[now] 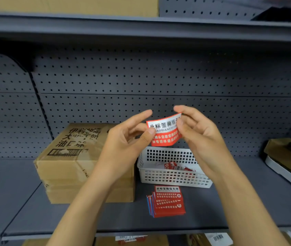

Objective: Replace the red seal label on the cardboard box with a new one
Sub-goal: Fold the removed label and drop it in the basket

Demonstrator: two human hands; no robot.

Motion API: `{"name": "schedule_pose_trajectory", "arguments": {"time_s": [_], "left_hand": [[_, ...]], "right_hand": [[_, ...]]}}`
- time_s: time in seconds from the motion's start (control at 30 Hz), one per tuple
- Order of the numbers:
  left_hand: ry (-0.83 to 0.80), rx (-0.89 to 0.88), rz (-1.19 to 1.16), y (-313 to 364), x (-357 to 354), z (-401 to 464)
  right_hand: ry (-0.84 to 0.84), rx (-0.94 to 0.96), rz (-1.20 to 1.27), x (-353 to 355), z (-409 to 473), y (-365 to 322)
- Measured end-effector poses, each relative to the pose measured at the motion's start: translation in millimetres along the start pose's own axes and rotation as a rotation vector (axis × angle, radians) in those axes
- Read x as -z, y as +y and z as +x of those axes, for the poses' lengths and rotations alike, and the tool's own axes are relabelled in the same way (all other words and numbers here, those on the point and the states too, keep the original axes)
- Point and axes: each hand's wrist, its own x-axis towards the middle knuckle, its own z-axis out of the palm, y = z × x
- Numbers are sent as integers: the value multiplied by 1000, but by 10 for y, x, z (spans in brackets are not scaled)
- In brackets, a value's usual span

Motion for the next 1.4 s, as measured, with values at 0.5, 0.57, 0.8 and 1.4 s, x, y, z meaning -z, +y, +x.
{"name": "schedule_pose_trajectory", "arguments": {"time_s": [0.5, 0.57, 0.8, 1.4], "left_hand": [[75, -66, 49, -25, -216, 58], [48, -56, 27, -26, -225, 64], [-58, -57, -35, 8, -209, 84], [179, -27, 25, 1, -309, 73]], "right_hand": [[38, 76, -67, -206, 32, 85], [70, 88, -89, -209, 50, 93], [100, 31, -155, -135, 112, 88], [80, 97, -360, -25, -65, -10]]}}
